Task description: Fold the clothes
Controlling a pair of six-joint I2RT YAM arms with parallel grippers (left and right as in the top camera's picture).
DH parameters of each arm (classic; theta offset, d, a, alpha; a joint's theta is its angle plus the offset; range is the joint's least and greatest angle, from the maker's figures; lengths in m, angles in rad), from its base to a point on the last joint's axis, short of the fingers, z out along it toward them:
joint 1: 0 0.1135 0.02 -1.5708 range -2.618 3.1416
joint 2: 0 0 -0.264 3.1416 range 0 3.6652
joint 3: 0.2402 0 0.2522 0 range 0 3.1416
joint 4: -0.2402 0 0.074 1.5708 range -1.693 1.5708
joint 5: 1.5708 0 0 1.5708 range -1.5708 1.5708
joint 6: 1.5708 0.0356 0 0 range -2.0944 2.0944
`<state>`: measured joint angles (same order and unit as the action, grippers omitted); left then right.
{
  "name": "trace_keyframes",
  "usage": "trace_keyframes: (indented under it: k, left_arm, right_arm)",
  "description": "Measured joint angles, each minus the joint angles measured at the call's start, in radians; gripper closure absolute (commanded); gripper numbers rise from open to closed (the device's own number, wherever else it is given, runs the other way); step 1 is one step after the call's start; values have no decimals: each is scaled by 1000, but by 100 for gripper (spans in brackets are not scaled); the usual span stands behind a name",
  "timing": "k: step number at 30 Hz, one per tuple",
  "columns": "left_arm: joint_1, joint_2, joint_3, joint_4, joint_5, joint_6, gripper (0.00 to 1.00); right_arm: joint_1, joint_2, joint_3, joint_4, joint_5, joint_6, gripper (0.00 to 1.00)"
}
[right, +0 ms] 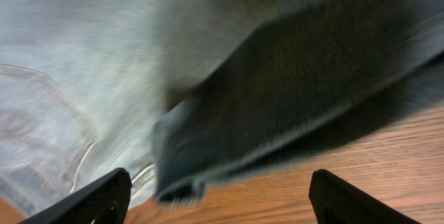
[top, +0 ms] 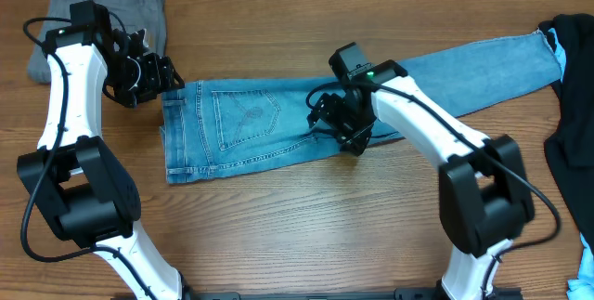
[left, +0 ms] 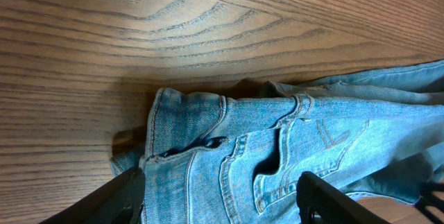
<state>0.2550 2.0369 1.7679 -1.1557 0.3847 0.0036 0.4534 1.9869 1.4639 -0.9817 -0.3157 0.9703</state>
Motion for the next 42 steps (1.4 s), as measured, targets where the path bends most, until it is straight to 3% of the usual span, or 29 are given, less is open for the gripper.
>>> trace_keyframes:
  k: [1,4,5,6,14,20,22,28,32,38,42]
  left_arm:
    - [0,0,0,0,0,0,27]
    - [0,0,0,0,0,0,27]
    - [0,0,0,0,0,0,27]
    - [0,0,0,0,0,0,27]
    - [0,0,0,3,0,0,26]
    - [0,0,0,-2,0,0,25]
    - [0,0,0,-15,0,0,24]
    - [0,0,0,-51,0,0,24]
    - [0,0,0,-92,0,1,24]
    - [0,0,0,-159,-1,1,25]
    - [0,0,-12,-206,1,1,26]
  right_arm:
    - [1,16,0,1,-10,11,22]
    - [11,52,0,-2,-37,28,69]
    - [15,55,0,-7,-45,32,93]
    - [21,55,0,-18,-55,34,96]
    - [21,54,32,-183,-61,-12,96]
    - [27,0,51,-315,121,-37,96]
    - [34,-10,40,-296,176,-39,71]
    - [43,-13,-127,-268,274,-31,73]
    - [-12,-14,-151,-282,309,-45,56]
    - [-129,-48,-70,-120,202,-267,40]
    - [-138,-89,26,-27,89,-403,39]
